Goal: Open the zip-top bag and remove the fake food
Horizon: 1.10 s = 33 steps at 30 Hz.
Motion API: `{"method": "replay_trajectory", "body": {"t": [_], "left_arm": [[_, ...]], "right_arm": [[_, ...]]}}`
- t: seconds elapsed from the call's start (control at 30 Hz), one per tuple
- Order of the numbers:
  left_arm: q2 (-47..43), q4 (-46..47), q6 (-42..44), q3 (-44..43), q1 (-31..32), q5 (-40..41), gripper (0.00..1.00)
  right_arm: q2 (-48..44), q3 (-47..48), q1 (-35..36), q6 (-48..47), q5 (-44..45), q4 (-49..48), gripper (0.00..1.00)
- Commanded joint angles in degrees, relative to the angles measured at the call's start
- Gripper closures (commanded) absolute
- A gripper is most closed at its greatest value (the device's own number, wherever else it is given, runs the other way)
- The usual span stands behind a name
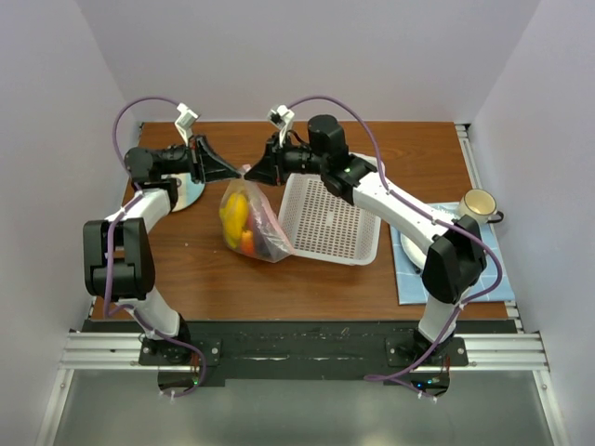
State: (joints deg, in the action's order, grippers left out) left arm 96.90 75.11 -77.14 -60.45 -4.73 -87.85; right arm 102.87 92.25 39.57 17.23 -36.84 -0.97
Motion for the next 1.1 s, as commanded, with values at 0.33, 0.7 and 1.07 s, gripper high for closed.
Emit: {"method": "replay_trajectory", "body": {"t": [0.33,0.7,1.07], "left_arm": [[-1.5,33.6,0.6,-1.7,-1.2,-8.9,1.00],[0.8,33.6,-1.1,-5.8,-2.9,-7.6,1.00],[-0.4,33.6,-0.8,-3.9,-2.8,-8.1,1.00]], "right_arm": [[-1.0,0.3,0.2,2.2,-0.8,1.2,0.77],[-4.8,-8.1,3.3,-0.2,0.4,3.4,0.83],[-0.1,4.8,3.0,-2.7,5.2,5.8,0.48]]}}
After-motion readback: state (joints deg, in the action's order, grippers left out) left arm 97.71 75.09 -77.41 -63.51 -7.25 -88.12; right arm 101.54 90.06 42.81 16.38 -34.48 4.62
